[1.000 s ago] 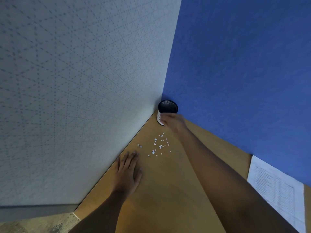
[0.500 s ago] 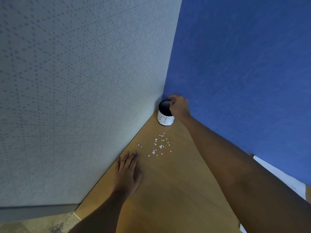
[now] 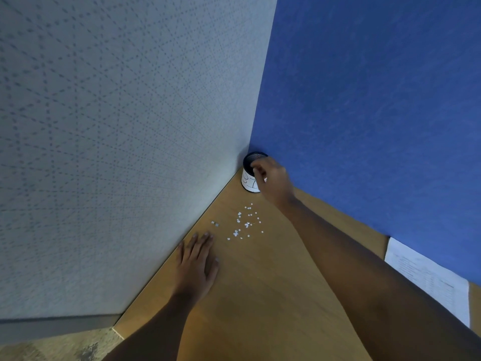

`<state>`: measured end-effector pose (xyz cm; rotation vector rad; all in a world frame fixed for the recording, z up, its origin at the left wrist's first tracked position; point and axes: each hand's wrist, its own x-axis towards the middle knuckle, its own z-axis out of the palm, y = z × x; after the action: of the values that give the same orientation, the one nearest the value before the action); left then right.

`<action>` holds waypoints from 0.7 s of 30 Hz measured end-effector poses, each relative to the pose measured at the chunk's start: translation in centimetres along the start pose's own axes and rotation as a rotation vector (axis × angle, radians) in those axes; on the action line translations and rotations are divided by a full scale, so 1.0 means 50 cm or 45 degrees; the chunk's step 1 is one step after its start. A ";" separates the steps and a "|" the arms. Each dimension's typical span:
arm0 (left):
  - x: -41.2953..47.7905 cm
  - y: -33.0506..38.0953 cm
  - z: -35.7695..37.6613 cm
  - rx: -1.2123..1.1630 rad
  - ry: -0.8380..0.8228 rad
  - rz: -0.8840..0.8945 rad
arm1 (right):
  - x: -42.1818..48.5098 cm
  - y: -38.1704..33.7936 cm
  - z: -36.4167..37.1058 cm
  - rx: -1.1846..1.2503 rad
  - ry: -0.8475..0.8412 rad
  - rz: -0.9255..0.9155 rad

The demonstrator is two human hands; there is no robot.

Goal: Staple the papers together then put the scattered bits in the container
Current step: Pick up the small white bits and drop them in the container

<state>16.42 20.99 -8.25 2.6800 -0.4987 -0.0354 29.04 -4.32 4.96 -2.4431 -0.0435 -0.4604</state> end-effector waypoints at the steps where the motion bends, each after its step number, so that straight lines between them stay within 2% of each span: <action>1: 0.000 0.000 0.000 0.001 -0.001 0.001 | -0.018 0.006 0.012 -0.057 -0.057 -0.103; 3: 0.000 0.000 0.002 0.000 -0.005 0.002 | -0.052 0.021 0.035 -0.158 -0.224 -0.172; 7: -0.001 -0.001 0.002 0.011 -0.005 -0.002 | -0.106 0.046 0.068 -0.245 -0.645 0.113; 9: -0.001 -0.001 0.001 0.011 -0.007 0.001 | -0.128 0.055 0.080 -0.263 -0.751 0.198; 12: 0.000 0.002 -0.001 -0.005 0.000 0.001 | -0.163 0.060 0.097 -0.363 -0.903 0.171; 15: 0.001 0.002 -0.003 -0.012 0.008 0.002 | -0.207 0.047 0.111 -0.367 -0.906 0.152; 19: 0.002 0.001 -0.001 -0.012 0.012 0.009 | -0.269 0.031 0.112 -0.332 -0.893 -0.035; 21: 0.002 0.000 0.000 -0.026 0.016 0.010 | -0.291 0.034 0.107 -0.336 -0.827 -0.045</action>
<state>16.50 20.97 -8.23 2.6569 -0.5018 -0.0211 17.32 -1.25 -4.88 -2.7527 -0.3158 0.3503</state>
